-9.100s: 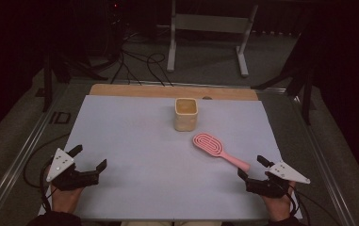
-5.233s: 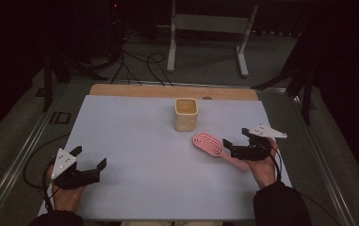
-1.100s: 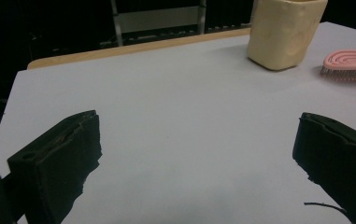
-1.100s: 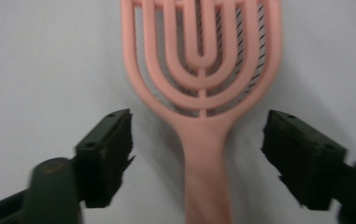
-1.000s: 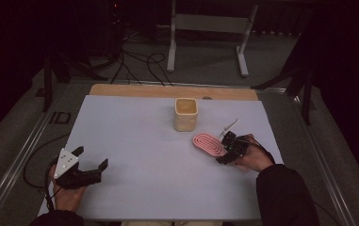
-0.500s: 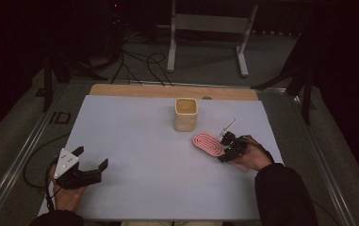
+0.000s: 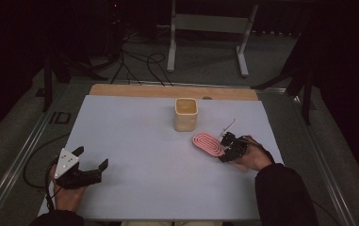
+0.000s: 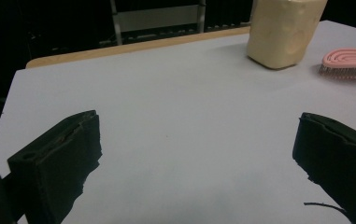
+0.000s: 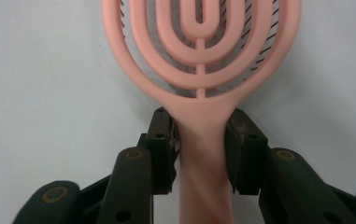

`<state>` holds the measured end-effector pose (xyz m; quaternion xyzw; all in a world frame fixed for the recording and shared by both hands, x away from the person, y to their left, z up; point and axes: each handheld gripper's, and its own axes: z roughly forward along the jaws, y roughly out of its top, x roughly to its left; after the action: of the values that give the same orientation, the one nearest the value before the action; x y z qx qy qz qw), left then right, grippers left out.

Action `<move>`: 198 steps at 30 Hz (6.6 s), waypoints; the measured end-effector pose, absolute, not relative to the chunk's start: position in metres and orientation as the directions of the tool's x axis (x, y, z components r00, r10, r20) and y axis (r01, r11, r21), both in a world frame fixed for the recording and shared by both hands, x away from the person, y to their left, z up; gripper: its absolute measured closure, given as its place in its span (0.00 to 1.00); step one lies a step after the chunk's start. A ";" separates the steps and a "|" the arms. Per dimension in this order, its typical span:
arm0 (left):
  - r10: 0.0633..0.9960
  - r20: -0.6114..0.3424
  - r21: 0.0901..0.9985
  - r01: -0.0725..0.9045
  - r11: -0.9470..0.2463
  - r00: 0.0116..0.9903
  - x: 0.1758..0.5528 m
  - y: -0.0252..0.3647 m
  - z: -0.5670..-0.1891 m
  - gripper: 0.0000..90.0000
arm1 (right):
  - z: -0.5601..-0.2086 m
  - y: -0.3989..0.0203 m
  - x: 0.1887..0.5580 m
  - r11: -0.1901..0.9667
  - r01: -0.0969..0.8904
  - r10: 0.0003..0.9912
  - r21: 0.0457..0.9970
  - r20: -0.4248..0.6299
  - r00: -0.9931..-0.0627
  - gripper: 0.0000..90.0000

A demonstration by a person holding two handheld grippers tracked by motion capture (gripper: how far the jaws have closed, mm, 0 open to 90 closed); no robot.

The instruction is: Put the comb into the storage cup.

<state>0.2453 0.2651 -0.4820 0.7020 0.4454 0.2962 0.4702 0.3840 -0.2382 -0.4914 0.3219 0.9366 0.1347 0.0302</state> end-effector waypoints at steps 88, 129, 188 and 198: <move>0.905 0.002 0.920 0.353 -0.168 0.426 0.246 0.264 -0.483 0.02 | -0.460 -0.232 0.359 0.646 0.569 0.638 0.509 0.050 -0.768 0.77; 0.909 0.002 0.914 0.368 -0.171 0.417 0.248 0.262 -0.485 0.02 | -0.442 -0.217 0.330 0.518 0.463 0.672 0.720 -0.007 -0.741 0.77; 0.849 -0.048 0.911 0.372 -0.180 0.527 0.280 0.206 -0.452 0.01 | -0.450 -0.193 0.318 0.429 0.395 0.693 0.813 -0.015 -0.721 0.77; 0.821 -0.069 0.906 0.380 -0.186 0.567 0.293 0.185 -0.447 0.01 | -0.450 -0.189 0.317 0.425 0.389 0.691 0.817 -0.015 -0.723 0.77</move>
<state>0.2934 0.1851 -0.4472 0.7368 0.4075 0.2244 0.4907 0.3169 -0.1887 -0.4502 0.3272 0.8252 0.4250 0.1773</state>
